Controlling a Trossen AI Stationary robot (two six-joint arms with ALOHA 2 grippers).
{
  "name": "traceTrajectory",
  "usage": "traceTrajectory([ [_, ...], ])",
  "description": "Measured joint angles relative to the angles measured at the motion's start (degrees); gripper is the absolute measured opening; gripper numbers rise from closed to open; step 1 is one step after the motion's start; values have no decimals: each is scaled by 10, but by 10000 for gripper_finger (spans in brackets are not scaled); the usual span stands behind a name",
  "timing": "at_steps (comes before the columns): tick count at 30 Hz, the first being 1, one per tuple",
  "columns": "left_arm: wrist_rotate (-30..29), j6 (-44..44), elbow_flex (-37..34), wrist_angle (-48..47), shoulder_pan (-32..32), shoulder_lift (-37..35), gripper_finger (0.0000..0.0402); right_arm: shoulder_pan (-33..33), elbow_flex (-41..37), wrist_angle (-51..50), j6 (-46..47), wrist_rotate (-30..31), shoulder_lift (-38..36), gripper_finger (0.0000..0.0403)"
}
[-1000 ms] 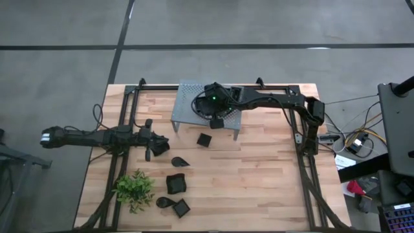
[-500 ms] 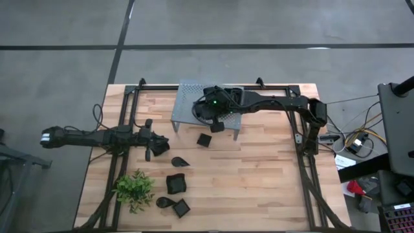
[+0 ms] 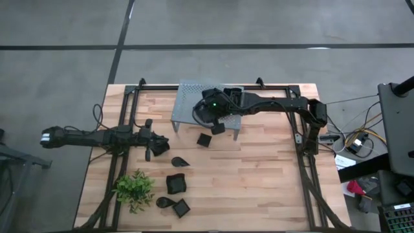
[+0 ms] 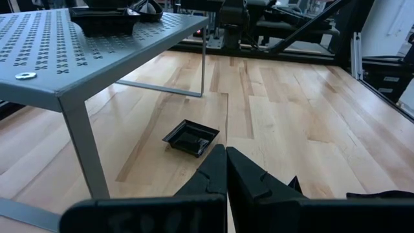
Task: Pick & Place Mini shaped plates
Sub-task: Stack the black square plate on top of the other black square plate on the shelf
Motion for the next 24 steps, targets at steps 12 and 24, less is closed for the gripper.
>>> traceTrajectory([
  [12, 0, 0, 0, 0, 0, 0, 0, 7, 5, -3, 16, -7, 0, 8],
  [24, 0, 0, 0, 0, 0, 0, 0, 83, -1, -19, 78, -29, 1, 68],
])
